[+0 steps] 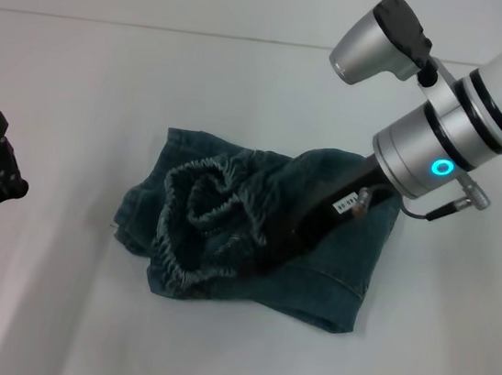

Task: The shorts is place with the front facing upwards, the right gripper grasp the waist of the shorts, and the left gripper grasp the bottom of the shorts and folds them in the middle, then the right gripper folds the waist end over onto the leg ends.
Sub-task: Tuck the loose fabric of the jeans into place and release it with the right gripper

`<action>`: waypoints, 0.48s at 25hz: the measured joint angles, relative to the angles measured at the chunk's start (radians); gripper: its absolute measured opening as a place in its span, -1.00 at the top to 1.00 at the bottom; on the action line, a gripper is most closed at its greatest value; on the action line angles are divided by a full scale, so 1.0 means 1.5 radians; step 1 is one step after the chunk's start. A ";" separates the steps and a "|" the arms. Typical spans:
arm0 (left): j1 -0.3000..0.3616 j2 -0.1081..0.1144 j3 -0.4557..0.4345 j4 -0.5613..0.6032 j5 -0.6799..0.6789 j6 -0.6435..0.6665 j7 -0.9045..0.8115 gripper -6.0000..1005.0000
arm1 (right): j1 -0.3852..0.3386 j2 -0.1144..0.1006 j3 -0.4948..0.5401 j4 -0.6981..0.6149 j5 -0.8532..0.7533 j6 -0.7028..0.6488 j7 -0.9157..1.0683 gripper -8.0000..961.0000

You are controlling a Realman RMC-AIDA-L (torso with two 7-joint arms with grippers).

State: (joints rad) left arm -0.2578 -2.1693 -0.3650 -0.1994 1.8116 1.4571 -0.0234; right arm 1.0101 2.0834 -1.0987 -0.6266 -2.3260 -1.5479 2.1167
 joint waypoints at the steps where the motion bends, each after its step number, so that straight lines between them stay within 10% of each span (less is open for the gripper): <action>1: 0.000 0.000 0.000 0.000 0.000 0.000 0.000 0.99 | 0.000 0.001 0.000 0.005 0.008 0.015 -0.007 -0.97; 12: -0.003 0.000 0.000 0.000 0.000 -0.018 -0.001 0.98 | 0.002 0.006 -0.007 0.083 0.135 0.150 -0.131 -0.97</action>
State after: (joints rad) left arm -0.2629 -2.1690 -0.3651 -0.1993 1.8116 1.4306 -0.0245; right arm 1.0137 2.0923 -1.1091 -0.5017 -2.1240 -1.3230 1.9197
